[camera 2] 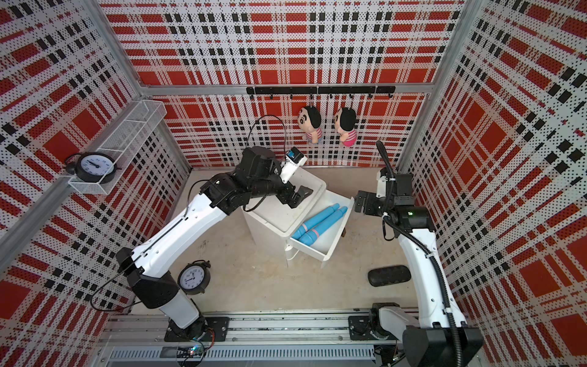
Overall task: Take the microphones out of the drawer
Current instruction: Pick up the microphone from the drawer.
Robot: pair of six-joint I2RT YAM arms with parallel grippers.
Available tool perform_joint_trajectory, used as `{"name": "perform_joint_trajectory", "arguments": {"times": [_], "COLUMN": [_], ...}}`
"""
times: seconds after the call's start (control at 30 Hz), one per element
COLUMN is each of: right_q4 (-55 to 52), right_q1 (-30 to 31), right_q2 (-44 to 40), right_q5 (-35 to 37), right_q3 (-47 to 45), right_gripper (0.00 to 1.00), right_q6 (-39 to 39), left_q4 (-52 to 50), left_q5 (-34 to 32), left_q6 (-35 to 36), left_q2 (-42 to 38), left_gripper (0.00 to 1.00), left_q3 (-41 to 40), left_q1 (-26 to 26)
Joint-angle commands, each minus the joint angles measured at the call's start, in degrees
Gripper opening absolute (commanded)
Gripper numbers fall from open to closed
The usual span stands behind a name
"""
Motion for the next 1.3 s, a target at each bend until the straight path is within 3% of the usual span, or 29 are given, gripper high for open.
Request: {"name": "perform_joint_trajectory", "arguments": {"times": [0.0, 0.13, 0.37, 0.87, 1.27], "right_q4": [1.06, 2.62, 5.01, 5.88, 2.94], "right_q1": [-2.02, -4.15, -4.97, -5.29, -5.43], "right_q2": [-2.13, -4.31, -6.83, -9.17, -12.68], "right_q5": [-2.60, -3.23, -0.99, 2.10, 4.08], "right_q3": [-2.24, -6.12, -10.95, -14.09, -15.32], "right_gripper": [1.00, 1.00, 1.00, 1.00, 1.00], "right_q6": [-0.90, -0.18, 0.71, 2.00, 0.25], "left_q4": [-4.32, -4.71, -4.80, -6.23, -10.66], "left_q5": [0.69, 0.95, 0.98, -1.77, -5.65], "left_q6": [0.82, -0.74, -2.46, -1.72, -0.89], "left_q2": [3.70, 6.63, 10.54, 15.05, 20.66], "left_gripper": [0.98, 0.97, 0.78, 0.65, 0.59], "left_q3": [2.37, 4.10, 4.37, 3.55, 8.78], "left_q1": [-3.41, -6.24, -7.67, -9.11, -10.37]}}
